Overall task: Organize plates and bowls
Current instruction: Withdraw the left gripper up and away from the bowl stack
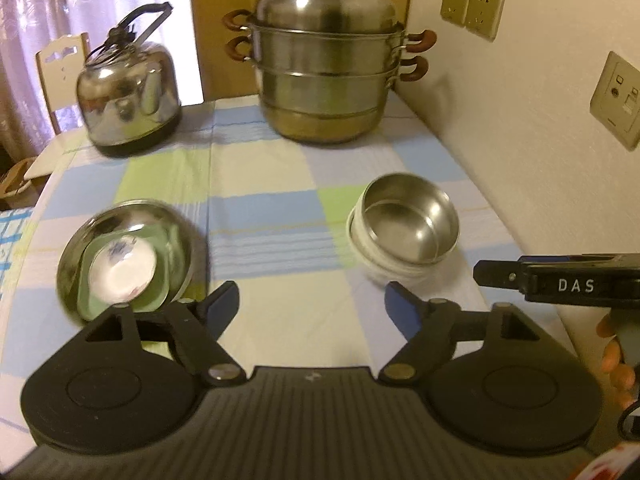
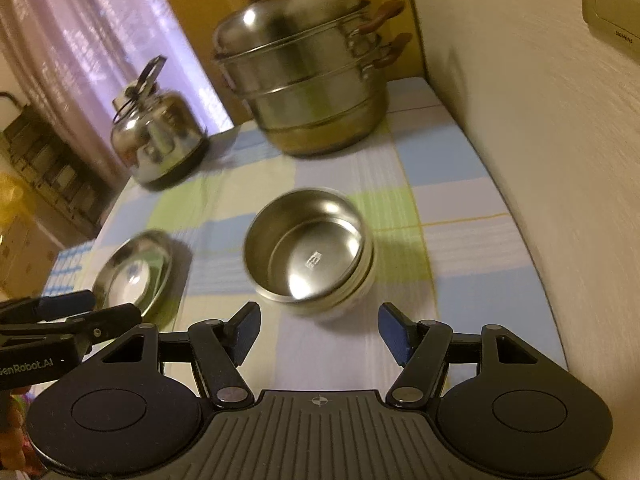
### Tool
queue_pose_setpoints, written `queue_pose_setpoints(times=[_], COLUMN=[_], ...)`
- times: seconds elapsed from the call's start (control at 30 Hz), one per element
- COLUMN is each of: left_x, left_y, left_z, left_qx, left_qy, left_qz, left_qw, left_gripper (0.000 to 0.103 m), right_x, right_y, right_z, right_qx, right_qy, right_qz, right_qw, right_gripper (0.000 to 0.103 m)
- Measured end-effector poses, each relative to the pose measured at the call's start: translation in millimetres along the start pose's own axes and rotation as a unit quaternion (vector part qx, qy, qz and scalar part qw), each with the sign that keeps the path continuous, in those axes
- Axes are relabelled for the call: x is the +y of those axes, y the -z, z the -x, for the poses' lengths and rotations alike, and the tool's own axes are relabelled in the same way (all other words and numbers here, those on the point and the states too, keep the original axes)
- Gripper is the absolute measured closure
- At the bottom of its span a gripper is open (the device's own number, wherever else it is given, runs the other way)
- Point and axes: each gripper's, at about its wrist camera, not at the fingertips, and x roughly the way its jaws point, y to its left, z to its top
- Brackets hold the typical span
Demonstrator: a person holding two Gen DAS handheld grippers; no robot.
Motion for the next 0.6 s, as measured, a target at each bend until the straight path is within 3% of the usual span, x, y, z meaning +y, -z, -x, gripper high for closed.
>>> queue_pose_setpoints(times=[0.33,0.5,0.6], left_x=[26.3,36.8,45.8], left_y=[38.5,54.2,60.7], left_z=[25.4,38.1,44.3], left_qx=[0.016,0.016,0.023], left_qy=[-0.003,-0.016,-0.009], left_qz=[0.005,-0.009,-0.007], left_qw=[0.9999,0.9997,0.9997], left_gripper=[0.016,0.014,0.014], right_x=[30.5,54.4,77.2], right_y=[35.8,55.1,68.3], right_z=[10.7,13.6,15.6], right_qx=[0.032,0.045,0.042], right_qy=[-0.015,0.011,0.049], right_qz=[-0.027,0.005,0.045], right_qw=[0.999,0.999,0.997], right_gripper=[0.038,0.038,0.038])
